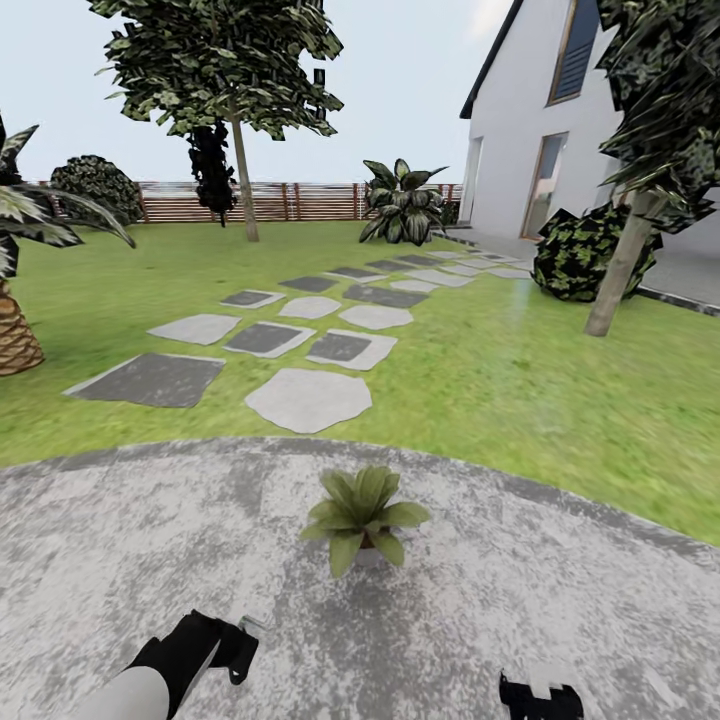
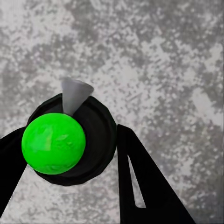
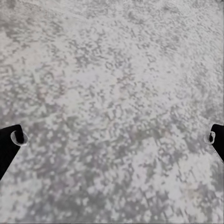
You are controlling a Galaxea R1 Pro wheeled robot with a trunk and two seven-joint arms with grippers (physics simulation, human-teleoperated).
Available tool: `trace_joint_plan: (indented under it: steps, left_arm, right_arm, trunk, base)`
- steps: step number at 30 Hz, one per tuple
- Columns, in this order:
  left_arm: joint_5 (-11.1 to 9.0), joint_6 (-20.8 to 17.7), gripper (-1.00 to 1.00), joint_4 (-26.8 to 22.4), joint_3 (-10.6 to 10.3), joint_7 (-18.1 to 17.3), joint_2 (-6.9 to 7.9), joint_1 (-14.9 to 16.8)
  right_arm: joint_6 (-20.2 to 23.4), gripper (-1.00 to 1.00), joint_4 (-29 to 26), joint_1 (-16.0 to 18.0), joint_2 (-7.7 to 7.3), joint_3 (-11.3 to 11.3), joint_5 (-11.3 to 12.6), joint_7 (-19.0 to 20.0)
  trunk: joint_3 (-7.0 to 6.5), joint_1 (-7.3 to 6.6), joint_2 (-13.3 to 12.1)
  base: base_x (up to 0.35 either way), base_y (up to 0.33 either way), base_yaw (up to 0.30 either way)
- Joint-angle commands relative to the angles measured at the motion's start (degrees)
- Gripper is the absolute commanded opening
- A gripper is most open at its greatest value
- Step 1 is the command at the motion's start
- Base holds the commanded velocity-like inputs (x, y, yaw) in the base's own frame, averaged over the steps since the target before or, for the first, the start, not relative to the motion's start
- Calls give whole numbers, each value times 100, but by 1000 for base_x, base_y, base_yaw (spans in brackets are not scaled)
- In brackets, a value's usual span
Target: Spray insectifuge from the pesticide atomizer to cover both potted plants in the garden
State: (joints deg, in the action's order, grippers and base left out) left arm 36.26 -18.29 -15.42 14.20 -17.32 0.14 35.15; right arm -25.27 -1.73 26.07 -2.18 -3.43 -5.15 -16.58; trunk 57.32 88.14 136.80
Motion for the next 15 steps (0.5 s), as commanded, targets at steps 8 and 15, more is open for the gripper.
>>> trace_joint_plan:
  steps: [8, 15]
  left_arm:
    - [48, -26, -100, -13, 41, -44, -5, -8]
    - [48, -26, -100, -13, 41, -44, -5, -8]
  right_arm:
    - [-22, 100, 6, 4, -44, -36, -56, -21]
    - [-16, 100, 6, 4, -45, -35, -56, -21]
  trunk:
    - [5, 2, 2]
    - [5, 2, 2]
  base:
    - [322, -58, 0]
    - [283, -161, 0]
